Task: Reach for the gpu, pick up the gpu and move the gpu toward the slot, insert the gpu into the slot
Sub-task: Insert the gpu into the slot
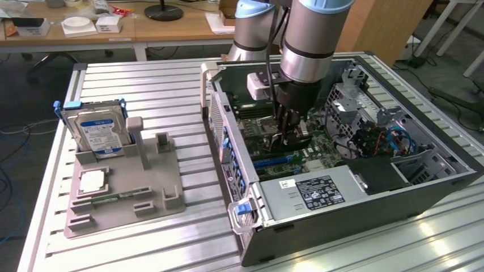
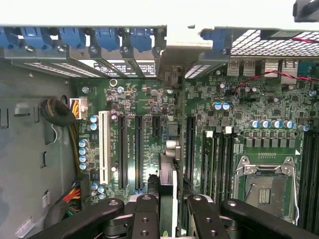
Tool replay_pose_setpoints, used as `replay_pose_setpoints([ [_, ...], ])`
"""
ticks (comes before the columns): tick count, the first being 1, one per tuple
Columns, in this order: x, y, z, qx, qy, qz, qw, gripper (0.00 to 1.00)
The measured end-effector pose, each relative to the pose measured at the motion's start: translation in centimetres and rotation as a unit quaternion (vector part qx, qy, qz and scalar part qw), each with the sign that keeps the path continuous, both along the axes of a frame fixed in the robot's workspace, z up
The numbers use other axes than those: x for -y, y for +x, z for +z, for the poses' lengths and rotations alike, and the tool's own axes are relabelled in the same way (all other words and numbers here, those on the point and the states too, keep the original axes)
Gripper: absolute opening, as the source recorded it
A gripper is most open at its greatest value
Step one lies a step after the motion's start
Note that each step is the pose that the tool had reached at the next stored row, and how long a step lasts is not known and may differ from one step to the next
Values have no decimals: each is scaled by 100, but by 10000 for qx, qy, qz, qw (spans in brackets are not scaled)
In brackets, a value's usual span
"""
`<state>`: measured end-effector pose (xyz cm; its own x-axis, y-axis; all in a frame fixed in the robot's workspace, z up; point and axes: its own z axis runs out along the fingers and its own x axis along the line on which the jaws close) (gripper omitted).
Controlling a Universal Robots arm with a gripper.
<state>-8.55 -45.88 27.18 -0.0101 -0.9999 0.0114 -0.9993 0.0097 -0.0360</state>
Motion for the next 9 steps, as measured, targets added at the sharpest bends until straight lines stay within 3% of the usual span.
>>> replay_pose_setpoints([
  [9, 0, -5, -44, 1, -6, 0, 10000, 27],
])
